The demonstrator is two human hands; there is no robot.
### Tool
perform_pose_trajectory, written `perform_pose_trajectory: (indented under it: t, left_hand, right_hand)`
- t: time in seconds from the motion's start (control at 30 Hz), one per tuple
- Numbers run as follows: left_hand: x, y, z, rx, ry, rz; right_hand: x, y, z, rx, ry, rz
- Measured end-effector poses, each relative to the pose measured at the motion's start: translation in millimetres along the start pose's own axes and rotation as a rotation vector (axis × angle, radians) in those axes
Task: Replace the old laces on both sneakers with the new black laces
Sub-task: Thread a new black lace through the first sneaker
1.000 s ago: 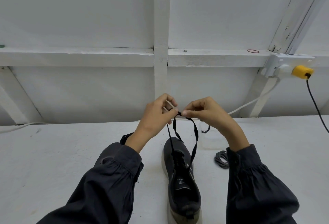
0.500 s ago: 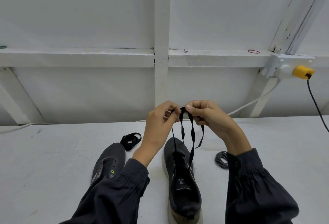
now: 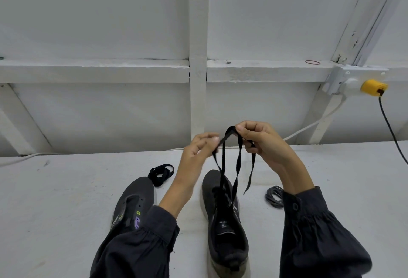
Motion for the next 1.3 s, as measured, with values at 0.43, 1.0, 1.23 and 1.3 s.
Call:
perform_pose_trajectory:
  t: [0.43,1.0,1.23,1.3]
  left_hand:
    - [-51,9,20,-0.185,-0.248,-0.225]
    - [-13,19,28,0.12,-0.287,-0.153]
    - [-63,31,36,0.023,0.011,-0.513]
    - [-71,33,43,-0.017,0.012,-0.551]
  right_hand:
    - [4,5,-10,0.062,0.091,0.002]
    - [23,16,-35,0.096,0.057,0.011]
    - [-24,40,-53,0.11,0.002,-0.283]
    - [-32,44,-61,0.132,0.047,-0.314]
Point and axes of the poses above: each hand's wrist, its own y-axis away from the middle knuckle, its own x-axis out of the palm, z = x × y, the point moved 2 cm from there along -y, towards the middle knuckle, and after that the axes turned 11 degrees about z, right-handed, at the moved point
